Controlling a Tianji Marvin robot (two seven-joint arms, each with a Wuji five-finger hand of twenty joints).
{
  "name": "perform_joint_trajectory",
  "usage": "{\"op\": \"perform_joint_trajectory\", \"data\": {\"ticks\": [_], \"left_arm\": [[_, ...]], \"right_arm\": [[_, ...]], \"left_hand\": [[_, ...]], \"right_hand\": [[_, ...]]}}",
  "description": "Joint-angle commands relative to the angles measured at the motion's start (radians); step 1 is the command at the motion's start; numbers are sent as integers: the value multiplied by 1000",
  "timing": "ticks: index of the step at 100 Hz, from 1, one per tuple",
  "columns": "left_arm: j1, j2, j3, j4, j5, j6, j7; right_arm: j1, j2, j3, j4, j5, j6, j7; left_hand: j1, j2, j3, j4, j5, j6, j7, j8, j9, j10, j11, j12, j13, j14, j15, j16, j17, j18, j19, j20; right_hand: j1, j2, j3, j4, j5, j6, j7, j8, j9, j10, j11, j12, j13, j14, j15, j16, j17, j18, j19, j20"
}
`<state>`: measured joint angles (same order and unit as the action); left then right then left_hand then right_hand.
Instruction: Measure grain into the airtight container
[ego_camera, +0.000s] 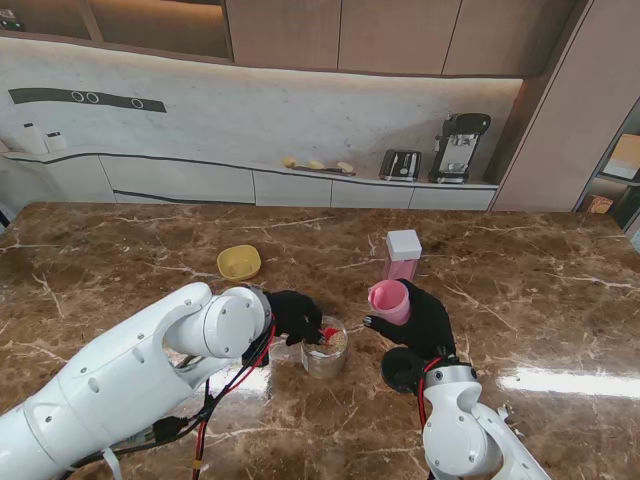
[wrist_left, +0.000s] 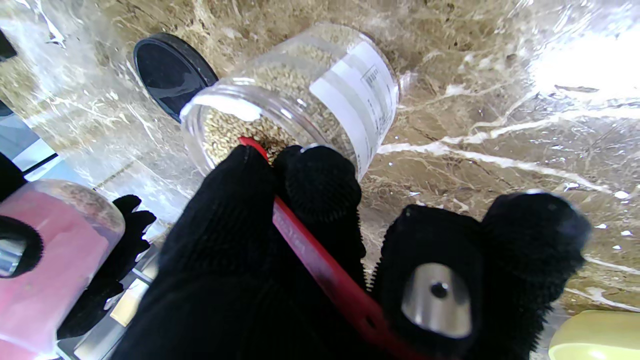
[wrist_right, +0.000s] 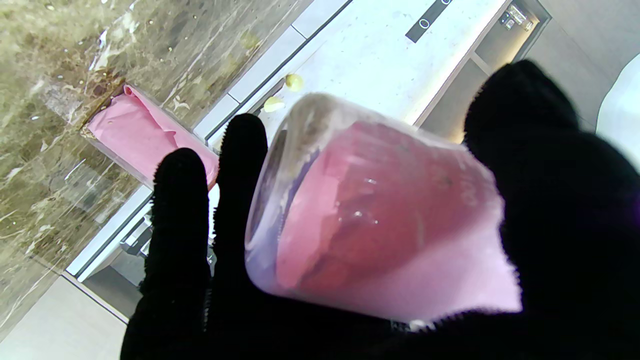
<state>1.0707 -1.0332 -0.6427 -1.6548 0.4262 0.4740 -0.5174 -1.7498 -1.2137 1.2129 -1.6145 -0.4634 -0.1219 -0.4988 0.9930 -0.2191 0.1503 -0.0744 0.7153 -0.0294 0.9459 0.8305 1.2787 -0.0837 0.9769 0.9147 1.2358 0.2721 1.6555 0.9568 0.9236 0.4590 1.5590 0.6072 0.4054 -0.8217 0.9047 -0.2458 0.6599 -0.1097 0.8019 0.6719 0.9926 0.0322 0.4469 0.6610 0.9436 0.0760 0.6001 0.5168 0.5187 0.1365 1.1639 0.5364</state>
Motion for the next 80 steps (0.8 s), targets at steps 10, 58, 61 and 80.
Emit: {"op": "perform_joint_trajectory", "data": {"ticks": [10,58,61,80], "left_arm": [[17,2,-14,-2,10,-3,-8],[97,-1,-110,2,-19,-60,6],[101,-1,-116,1,-18,-67,7],[134,0,-156,-6,-18,-93,9]], "right_arm": [[-5,-3,-3,3,5,9,16],[0,-1,-9,2,2,16,24],[0,-1,-9,2,2,16,25],[3,-1,-13,2,1,21,27]], "left_hand": [[17,33,-22,11,-8,-40,5,31,80,-35,12,18,30,-1,106,-10,3,-1,84,8],[37,56,-82,21,-18,-78,-24,97,77,-42,7,41,30,-1,106,-10,-13,-2,84,16],[36,57,-83,21,-18,-78,-24,97,77,-42,7,41,30,-1,106,-10,-14,-2,85,16],[40,58,-86,22,-19,-78,-23,99,75,-43,8,42,30,-1,106,-10,-15,-3,85,17]], "right_hand": [[100,161,184,-7,47,-108,79,7,25,-65,27,-4,0,-39,-3,1,-11,-23,-9,-22],[99,162,183,-7,48,-109,79,7,26,-66,27,-4,1,-40,-3,1,-11,-23,-11,-22],[99,162,183,-7,48,-108,79,7,26,-65,27,-4,0,-39,-4,1,-11,-23,-11,-22],[99,162,183,-7,48,-108,79,7,26,-66,27,-4,1,-39,-4,1,-11,-23,-12,-21]]}}
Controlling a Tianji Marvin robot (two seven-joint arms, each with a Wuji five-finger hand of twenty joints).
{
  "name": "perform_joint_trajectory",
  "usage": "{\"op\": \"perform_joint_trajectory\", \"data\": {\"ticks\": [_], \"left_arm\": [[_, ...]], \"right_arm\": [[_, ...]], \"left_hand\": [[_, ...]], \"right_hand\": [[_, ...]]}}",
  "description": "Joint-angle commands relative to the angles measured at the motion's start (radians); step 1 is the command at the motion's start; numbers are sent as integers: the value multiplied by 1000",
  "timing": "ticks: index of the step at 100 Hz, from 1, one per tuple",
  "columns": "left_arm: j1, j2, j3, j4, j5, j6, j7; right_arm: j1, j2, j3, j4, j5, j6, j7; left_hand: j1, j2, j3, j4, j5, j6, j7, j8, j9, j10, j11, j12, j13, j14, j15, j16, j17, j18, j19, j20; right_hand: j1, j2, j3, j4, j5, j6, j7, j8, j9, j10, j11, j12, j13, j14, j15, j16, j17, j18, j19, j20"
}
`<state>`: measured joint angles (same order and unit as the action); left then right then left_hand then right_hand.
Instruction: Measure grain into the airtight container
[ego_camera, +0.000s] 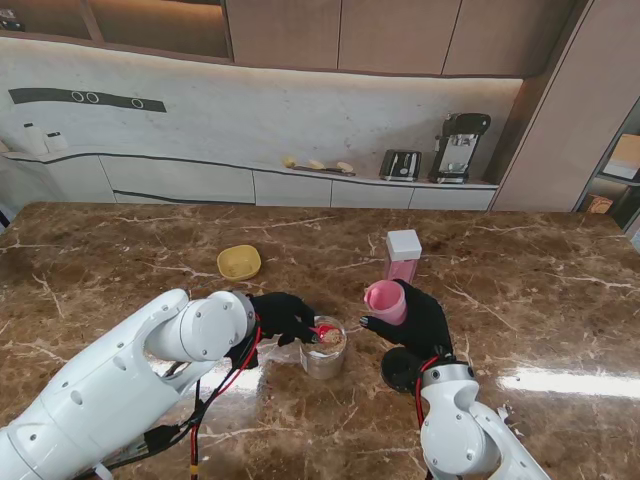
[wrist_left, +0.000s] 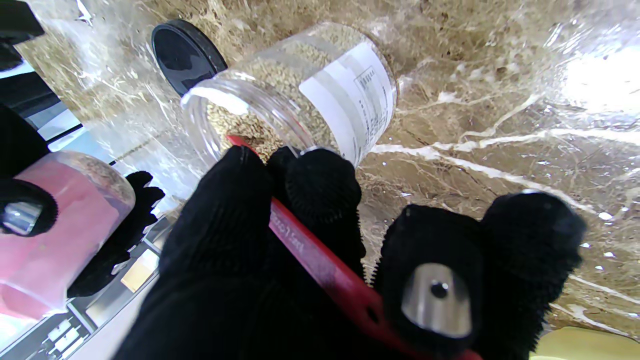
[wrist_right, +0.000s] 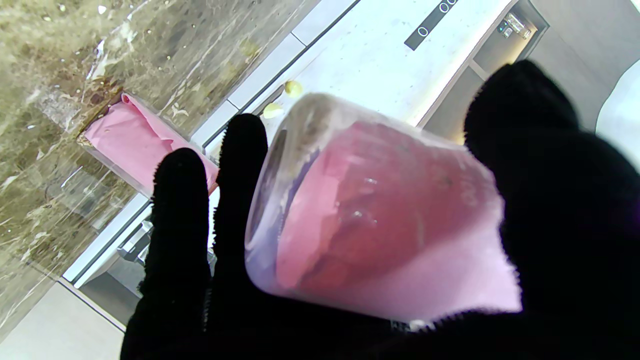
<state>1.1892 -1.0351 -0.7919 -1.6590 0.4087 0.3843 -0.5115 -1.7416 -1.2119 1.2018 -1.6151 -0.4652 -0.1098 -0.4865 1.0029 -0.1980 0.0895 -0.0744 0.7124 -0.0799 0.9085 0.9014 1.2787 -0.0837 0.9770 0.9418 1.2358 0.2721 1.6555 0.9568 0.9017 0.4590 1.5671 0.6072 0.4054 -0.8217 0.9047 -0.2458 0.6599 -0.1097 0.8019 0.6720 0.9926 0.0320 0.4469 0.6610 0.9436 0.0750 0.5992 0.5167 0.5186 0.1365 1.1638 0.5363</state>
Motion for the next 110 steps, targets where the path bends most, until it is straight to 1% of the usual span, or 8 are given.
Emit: {"op": "perform_joint_trajectory", "data": {"ticks": [1,38,58,88,110], "left_arm": [[18,2,-9,-2,-1,-5,4],[100,-8,-99,-29,-42,-49,46],[141,-12,-146,-65,-62,-60,66],[219,-23,-223,-131,-106,-50,112],[243,-30,-259,-162,-154,-32,129]], "right_arm": [[-5,-2,-2,3,3,9,15],[-5,-2,-4,-1,-1,26,17],[-5,-1,-4,-2,-4,33,19],[4,-1,-5,10,-6,48,20],[16,-1,-12,27,-2,58,27]], "left_hand": [[30,37,-26,22,-16,-27,14,28,75,-43,8,15,30,-1,106,-10,7,-2,77,17],[34,40,-34,23,-15,-26,14,28,74,-40,10,19,30,-1,106,-10,5,4,78,20],[37,40,-36,24,-12,-23,15,28,76,-38,10,20,30,-1,106,-10,6,7,79,21],[43,39,-39,26,-12,-16,14,25,77,-35,9,22,30,-1,106,-10,8,7,79,22],[45,41,-40,27,-14,-10,13,24,75,-33,8,22,29,0,106,-10,5,12,78,23]], "right_hand": [[99,162,183,-7,48,-108,79,7,26,-65,27,-4,0,-38,-3,1,-11,-23,-11,-21],[99,163,182,-7,48,-108,79,7,26,-67,28,-3,1,-39,-3,1,-11,-23,-12,-21],[100,164,182,-8,47,-110,79,7,26,-66,28,-2,2,-38,-2,1,-11,-23,-12,-21],[101,165,182,-8,47,-110,80,7,27,-66,29,-1,2,-40,-2,2,-9,-24,-14,-21],[100,166,181,-9,47,-111,80,7,25,-67,29,0,2,-39,-2,2,-7,-24,-15,-22]]}}
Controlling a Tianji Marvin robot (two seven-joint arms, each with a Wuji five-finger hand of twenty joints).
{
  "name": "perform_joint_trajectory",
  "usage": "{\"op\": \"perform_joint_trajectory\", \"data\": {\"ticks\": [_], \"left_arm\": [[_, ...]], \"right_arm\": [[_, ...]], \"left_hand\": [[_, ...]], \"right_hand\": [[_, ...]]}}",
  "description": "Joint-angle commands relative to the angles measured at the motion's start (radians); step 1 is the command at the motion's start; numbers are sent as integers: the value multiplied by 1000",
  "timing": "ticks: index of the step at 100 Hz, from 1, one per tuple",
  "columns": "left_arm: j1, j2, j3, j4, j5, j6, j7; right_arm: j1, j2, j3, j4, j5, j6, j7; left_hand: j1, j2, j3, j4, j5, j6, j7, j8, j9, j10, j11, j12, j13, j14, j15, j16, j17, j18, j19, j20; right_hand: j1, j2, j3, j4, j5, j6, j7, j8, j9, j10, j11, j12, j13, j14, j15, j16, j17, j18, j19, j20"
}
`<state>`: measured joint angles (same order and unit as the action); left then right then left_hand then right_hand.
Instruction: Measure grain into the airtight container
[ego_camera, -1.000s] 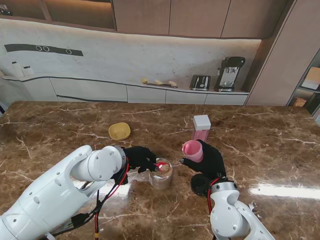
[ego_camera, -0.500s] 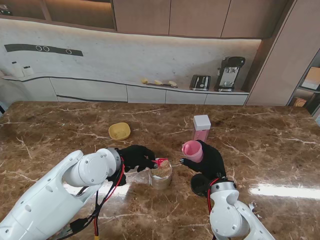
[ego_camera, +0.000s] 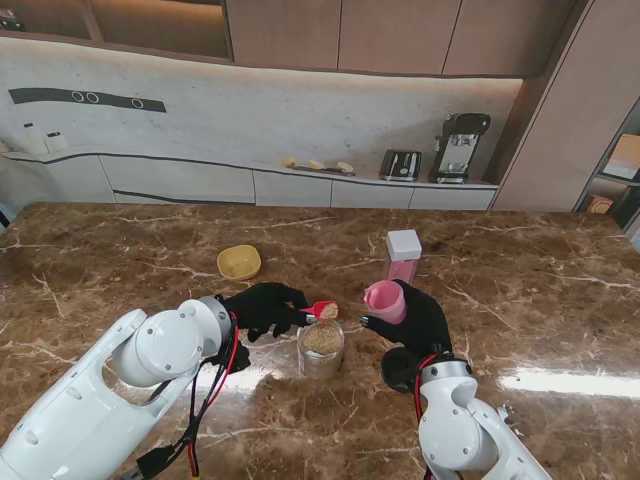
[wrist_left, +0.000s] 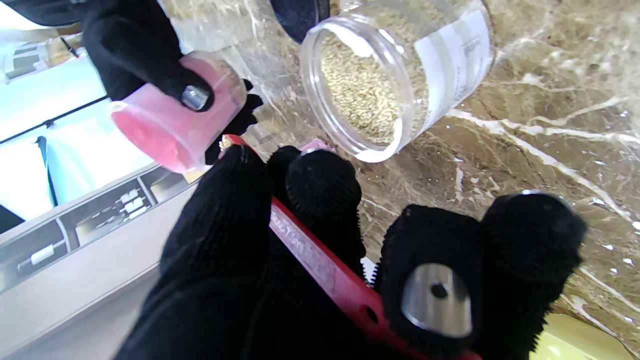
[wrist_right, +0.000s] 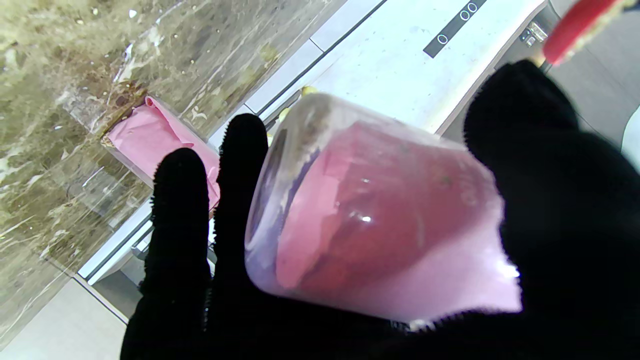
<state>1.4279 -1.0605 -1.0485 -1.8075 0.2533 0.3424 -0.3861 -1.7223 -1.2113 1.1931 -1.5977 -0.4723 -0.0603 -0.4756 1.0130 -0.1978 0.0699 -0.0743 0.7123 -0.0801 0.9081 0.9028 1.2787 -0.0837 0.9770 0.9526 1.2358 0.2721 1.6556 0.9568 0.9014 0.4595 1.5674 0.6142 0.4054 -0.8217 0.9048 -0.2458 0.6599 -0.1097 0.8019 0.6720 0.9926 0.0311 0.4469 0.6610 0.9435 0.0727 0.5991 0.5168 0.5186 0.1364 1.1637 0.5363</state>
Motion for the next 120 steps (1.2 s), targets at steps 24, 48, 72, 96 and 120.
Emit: {"op": "perform_joint_trajectory", "data": {"ticks": [24,48,72,96,120], "left_arm": [[-11,-15,-4,-33,-31,28,29],[-59,-29,35,-36,-47,45,61],[-130,-39,95,-11,-67,63,69],[-199,-40,165,31,-39,73,52],[-254,-42,224,74,-4,85,43]], "right_arm": [[6,-1,-14,19,0,15,18],[10,1,-23,22,-4,10,24],[12,2,-29,29,-11,-2,23],[17,2,-33,36,-12,-16,19],[19,3,-36,39,-19,-30,18]], "left_hand": [[37,41,-23,28,-13,-8,15,22,75,-33,9,12,29,1,105,-9,7,13,79,18],[38,40,-25,28,-11,-9,16,21,76,-33,9,13,29,8,104,-6,9,12,80,19],[40,40,-26,29,-11,-8,17,20,77,-33,8,13,29,8,104,-5,10,15,80,20],[41,39,-27,29,-10,-6,17,20,78,-33,9,13,29,8,103,-3,11,15,79,20],[42,38,-27,29,-10,-2,16,18,78,-30,9,13,29,8,103,-3,9,17,78,20]], "right_hand": [[100,167,181,-8,47,-111,80,7,26,-66,29,0,3,-37,-1,2,-6,-24,-15,-22],[101,167,180,-8,49,-111,81,7,27,-66,29,1,3,-37,-1,2,-5,-23,-15,-22],[100,167,181,-8,48,-109,81,6,27,-66,28,0,4,-36,-1,2,-4,-23,-15,-22],[101,167,181,-8,48,-110,81,6,27,-65,28,0,3,-36,-1,2,-5,-23,-15,-22],[100,167,180,-8,49,-110,81,6,29,-66,28,0,4,-37,-1,2,-5,-23,-15,-22]]}}
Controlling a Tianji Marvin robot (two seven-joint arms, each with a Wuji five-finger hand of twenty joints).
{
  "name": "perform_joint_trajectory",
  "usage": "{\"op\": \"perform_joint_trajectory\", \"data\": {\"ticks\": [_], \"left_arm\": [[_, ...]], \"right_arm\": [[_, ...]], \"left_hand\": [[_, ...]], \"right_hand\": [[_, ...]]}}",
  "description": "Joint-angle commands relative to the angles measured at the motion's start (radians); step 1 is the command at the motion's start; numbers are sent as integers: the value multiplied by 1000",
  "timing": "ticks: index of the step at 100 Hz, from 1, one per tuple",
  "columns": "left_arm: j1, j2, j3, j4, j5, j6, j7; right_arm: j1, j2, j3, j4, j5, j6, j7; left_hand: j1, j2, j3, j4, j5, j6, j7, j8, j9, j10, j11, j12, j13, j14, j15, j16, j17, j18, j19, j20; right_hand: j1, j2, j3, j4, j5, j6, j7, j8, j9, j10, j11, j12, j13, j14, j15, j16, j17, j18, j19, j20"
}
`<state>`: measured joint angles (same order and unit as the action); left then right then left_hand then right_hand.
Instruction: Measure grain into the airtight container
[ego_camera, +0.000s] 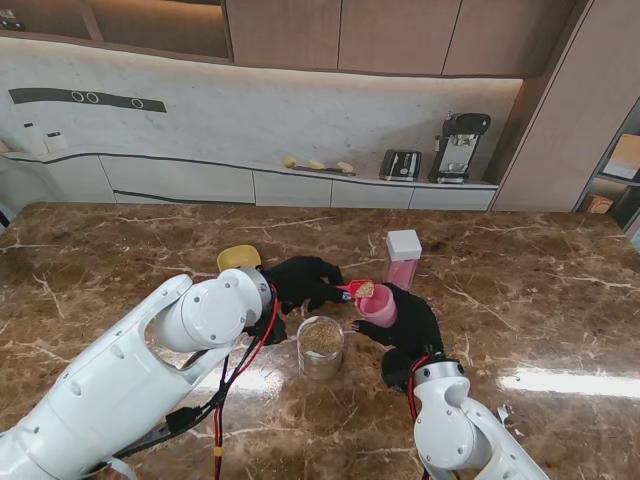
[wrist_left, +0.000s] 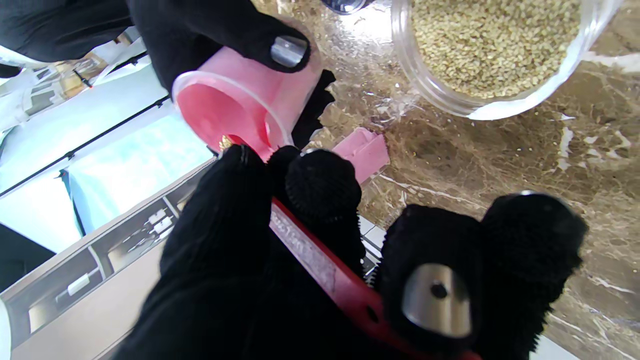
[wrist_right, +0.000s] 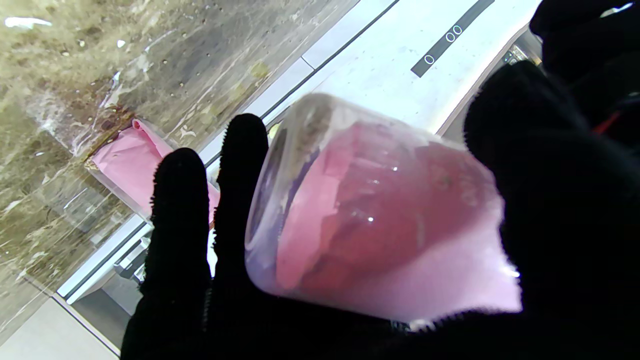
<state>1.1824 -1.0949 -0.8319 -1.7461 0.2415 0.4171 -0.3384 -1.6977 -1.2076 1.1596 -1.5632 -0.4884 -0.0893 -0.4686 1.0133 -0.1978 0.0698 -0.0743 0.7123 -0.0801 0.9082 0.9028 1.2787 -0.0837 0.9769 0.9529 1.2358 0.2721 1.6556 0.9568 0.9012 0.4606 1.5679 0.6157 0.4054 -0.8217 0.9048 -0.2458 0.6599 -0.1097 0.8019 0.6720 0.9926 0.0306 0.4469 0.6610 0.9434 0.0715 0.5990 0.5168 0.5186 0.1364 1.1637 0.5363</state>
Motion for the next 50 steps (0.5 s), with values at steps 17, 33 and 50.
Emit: {"op": "perform_joint_trajectory", "data": {"ticks": [17,33,50], "left_arm": [[-45,-1,43,17,52,9,-27],[-60,8,67,-5,130,-13,-40],[-70,21,94,-35,268,-62,-54]], "right_arm": [[-4,-1,-5,8,-9,-4,8],[-2,0,-6,10,-18,-2,2],[-3,0,-7,9,-20,0,2]], "left_hand": [[42,36,-27,30,-6,1,14,12,78,-29,9,12,29,8,102,-2,9,16,78,19],[41,35,-27,30,-6,1,13,7,80,-30,9,12,29,11,103,-1,9,16,78,19],[39,35,-27,30,-5,-3,14,4,80,-34,9,12,29,10,102,0,12,11,78,18]], "right_hand": [[100,168,180,-8,49,-109,81,6,28,-65,28,0,4,-35,-1,2,-4,-23,-15,-22],[100,170,180,-8,49,-109,81,6,28,-66,28,0,4,-35,0,2,-4,-23,-15,-22],[100,170,178,-8,49,-110,80,6,28,-66,28,0,5,-34,0,2,-4,-23,-15,-22]]}}
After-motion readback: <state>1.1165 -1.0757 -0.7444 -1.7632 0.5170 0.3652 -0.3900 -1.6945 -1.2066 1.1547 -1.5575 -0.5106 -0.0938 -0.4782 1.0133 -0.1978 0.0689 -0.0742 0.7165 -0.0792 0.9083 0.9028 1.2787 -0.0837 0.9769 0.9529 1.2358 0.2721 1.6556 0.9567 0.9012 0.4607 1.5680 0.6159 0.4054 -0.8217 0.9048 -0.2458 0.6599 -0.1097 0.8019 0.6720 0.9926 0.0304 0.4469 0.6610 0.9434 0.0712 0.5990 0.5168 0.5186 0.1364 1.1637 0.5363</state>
